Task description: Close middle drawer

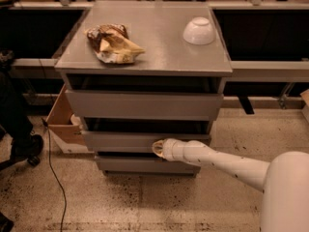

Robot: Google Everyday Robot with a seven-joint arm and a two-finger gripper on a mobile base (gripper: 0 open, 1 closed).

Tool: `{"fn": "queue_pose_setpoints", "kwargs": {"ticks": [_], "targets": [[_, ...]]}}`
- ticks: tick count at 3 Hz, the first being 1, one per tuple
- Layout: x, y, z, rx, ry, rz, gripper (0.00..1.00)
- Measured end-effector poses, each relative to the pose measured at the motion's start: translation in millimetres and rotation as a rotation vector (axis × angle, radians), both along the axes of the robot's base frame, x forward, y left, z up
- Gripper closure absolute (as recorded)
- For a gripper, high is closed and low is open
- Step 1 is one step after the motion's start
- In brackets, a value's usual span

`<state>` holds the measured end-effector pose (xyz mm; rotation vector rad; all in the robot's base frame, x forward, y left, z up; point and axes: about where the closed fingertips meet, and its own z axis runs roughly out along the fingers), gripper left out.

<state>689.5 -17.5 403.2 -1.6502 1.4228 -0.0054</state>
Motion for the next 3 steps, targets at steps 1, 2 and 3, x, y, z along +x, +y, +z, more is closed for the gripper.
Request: {"fn": "queue_pose_setpoints", "kwargs": {"ticks": [1, 2, 3], "targets": [[0, 0, 0, 0.0, 0.0, 0.0, 1.0], [15, 1, 3, -0.005, -0.018, 0.012, 1.0], [23, 0, 7, 0.003, -0.037, 0.014, 1.0]]}}
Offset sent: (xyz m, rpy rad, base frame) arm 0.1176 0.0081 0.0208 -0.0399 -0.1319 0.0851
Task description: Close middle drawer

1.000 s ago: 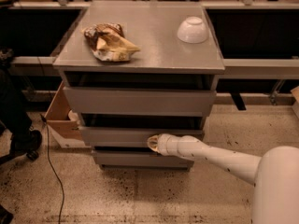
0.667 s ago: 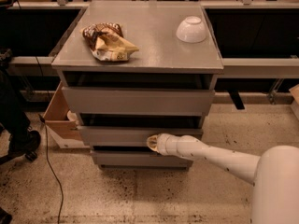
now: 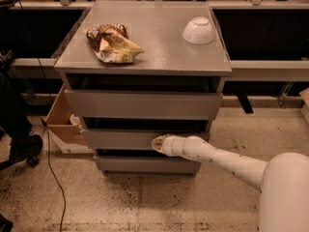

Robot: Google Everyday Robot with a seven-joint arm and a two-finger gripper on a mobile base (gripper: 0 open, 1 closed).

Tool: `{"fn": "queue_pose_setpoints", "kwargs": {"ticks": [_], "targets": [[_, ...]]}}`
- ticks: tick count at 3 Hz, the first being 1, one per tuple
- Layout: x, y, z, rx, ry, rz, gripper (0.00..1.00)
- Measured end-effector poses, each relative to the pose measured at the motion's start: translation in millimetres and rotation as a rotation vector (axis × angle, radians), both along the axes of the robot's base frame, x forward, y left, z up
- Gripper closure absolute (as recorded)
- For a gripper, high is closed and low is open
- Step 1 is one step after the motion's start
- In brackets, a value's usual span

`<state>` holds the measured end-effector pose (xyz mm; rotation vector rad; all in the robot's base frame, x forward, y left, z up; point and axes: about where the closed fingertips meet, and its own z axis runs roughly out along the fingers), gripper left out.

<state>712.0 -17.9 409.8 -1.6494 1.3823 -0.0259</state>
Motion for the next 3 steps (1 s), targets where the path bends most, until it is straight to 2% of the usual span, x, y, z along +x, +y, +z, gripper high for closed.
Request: {"fn": "queue_pose_setpoints", "kwargs": {"ticks": [1, 2, 3], "targets": [[-1, 0, 0, 0.0, 0.0, 0.0, 1.0], [-38, -19, 12, 0.009, 0.083, -0.065, 1.0], [-66, -57, 60, 0.048, 0.154, -0.227, 1.0]]}}
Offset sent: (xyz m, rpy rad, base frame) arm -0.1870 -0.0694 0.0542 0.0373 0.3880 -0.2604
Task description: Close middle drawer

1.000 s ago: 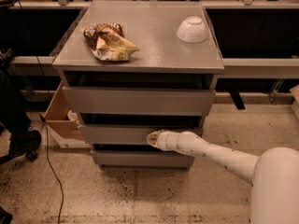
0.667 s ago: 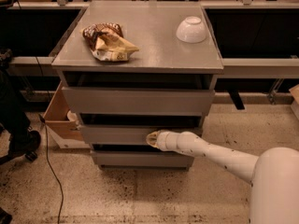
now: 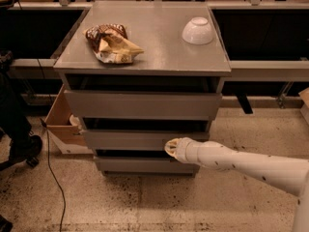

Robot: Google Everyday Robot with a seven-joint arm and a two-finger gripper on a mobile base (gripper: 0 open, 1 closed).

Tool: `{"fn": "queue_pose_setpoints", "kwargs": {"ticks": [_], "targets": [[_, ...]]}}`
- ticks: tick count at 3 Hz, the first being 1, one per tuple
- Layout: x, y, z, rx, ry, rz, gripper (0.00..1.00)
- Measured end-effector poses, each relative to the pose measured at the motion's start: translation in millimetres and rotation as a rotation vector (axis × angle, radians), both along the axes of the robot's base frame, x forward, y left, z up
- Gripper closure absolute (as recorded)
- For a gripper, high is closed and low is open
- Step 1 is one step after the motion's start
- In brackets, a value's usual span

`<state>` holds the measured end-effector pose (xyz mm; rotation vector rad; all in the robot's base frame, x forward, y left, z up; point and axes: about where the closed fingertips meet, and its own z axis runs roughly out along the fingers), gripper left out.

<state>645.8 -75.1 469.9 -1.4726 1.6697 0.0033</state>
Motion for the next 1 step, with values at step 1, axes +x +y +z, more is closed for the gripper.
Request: {"fn": "queue_pose_setpoints", "kwargs": {"ticks": [1], "targets": [[-30.1, 6.8, 13.5, -0.014, 0.029, 0.02, 0.83]]}}
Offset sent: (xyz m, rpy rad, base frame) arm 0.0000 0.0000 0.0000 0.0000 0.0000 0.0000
